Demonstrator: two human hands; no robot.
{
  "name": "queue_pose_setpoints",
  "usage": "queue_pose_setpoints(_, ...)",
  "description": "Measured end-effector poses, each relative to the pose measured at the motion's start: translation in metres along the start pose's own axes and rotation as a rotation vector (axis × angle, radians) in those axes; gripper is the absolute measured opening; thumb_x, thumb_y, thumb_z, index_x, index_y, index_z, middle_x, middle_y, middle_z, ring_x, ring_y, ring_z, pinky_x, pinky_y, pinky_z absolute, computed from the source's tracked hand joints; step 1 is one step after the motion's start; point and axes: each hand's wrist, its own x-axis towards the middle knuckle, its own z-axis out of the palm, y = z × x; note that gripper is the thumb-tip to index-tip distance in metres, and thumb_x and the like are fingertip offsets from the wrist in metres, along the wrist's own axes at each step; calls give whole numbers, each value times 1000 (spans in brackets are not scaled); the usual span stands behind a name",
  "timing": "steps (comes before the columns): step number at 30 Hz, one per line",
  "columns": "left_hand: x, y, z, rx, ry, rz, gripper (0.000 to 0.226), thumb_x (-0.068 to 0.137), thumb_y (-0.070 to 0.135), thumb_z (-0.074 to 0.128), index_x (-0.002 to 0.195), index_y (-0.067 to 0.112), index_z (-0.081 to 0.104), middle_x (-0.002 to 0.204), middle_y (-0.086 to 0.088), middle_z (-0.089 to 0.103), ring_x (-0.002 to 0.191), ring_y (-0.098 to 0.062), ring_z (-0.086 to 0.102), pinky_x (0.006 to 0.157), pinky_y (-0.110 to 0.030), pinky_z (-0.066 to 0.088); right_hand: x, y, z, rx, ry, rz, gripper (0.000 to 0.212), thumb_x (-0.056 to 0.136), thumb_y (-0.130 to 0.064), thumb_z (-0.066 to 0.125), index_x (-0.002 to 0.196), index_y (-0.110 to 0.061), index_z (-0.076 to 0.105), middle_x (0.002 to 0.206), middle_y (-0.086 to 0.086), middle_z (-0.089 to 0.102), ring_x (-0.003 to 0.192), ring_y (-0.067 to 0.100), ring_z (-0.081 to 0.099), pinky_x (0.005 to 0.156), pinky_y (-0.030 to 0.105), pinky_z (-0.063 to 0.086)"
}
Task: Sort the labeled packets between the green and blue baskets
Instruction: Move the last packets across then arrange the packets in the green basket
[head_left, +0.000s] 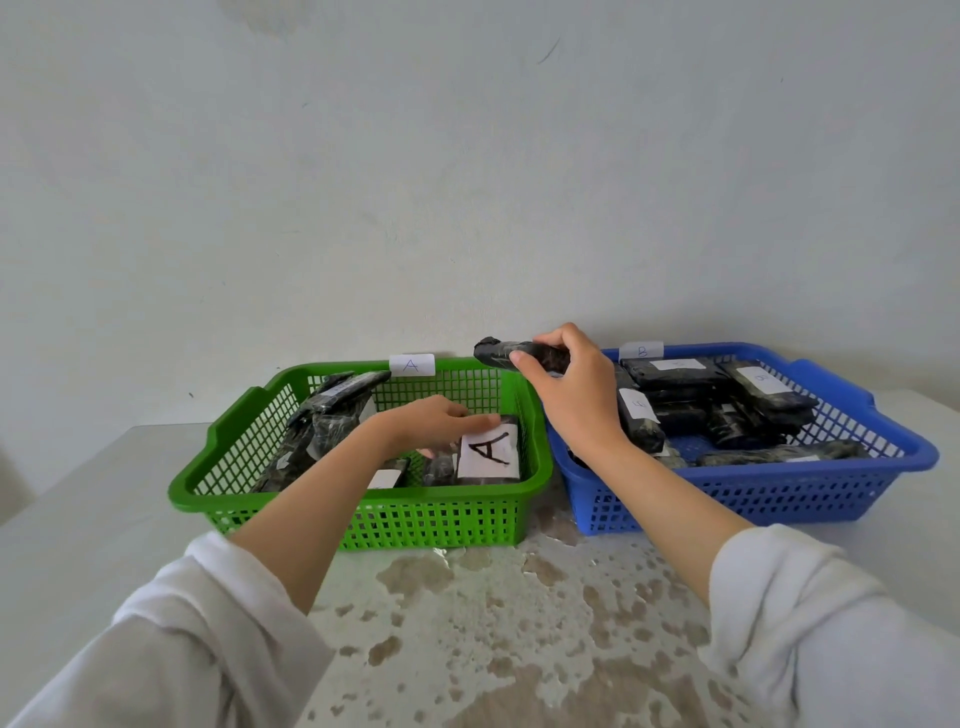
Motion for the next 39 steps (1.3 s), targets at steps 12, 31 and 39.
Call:
queue_pose_setpoints(12,-15,-15,1,-230,16,-128,54,94,55,33,93,9,61,86,-6,65,72,-17,64,63,-24,55,-6,-5,3,-78,-21,-35,26,83,-34,68,95,-13,59,94,-4,60,92,16,54,76,27,44)
queue_pose_setpoints(31,-17,-30,-7,-349,158,-51,39,97,34,44,101,1,63,84,-14,69,61,-15,65,59,-20,55,-4,-2,20,-68,-58,-9,21,81,-30,68,93,-14,60,94,-2,62,94,14,54,77,27,45)
queue_pose_setpoints(39,-32,-68,-12,515,64,-266,56,80,51,64,107,1,62,108,-16,64,93,-27,59,79,-34,48,-7,-1,32,-88,-83,-12,20,81,-29,68,91,-15,60,92,-2,61,93,13,52,71,23,36)
